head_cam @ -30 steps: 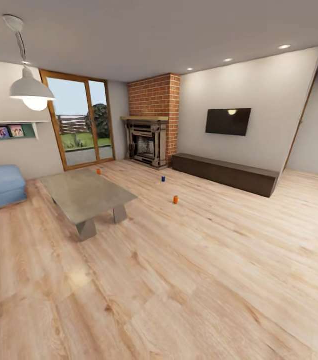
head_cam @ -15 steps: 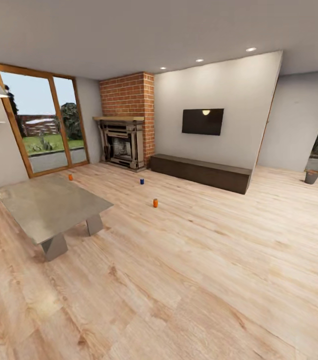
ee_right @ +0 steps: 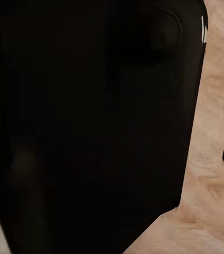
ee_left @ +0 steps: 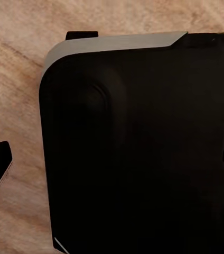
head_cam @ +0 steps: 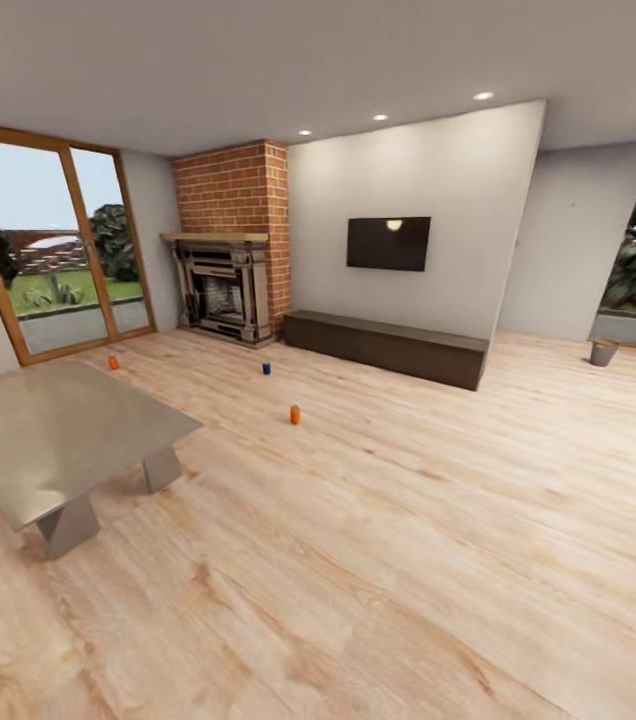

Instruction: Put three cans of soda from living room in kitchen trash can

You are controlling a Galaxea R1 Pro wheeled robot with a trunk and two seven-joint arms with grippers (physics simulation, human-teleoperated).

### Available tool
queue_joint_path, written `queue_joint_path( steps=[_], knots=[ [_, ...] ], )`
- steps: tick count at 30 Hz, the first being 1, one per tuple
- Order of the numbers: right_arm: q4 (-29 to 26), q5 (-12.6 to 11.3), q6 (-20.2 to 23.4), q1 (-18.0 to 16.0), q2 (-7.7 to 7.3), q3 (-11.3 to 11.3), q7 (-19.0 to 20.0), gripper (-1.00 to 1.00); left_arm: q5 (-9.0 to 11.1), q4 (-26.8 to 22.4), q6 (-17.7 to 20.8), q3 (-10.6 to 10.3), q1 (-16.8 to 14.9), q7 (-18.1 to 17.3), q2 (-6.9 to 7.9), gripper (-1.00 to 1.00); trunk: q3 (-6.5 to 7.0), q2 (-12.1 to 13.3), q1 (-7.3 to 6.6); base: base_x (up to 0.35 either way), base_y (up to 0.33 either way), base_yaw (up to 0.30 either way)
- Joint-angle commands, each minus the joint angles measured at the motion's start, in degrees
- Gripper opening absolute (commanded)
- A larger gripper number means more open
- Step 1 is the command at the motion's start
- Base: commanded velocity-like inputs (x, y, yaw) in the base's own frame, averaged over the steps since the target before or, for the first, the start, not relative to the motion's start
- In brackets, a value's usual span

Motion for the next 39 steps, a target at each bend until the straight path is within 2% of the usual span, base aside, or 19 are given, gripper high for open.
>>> queue_joint_path(
  steps=[1,9,39],
  knots=[
    [0.0,0.0,0.0,0.0,0.00,0.0,0.0,1.00,0.0,0.0,0.0,0.0,0.0,0.0,0.00,1.00,0.00,0.0,0.00,0.342,0.000,-0.010],
    [0.0,0.0,0.0,0.0,-0.01,0.0,0.0,1.00,0.0,0.0,0.0,0.0,0.0,0.0,0.00,1.00,0.00,0.0,0.00,0.342,0.000,-0.184],
    [-0.1,0.0,0.0,0.0,0.08,0.0,0.1,1.00,0.0,-0.1,0.0,0.0,0.0,0.2,-0.67,1.00,0.00,0.0,0.00,0.342,0.000,-0.283]
  ],
)
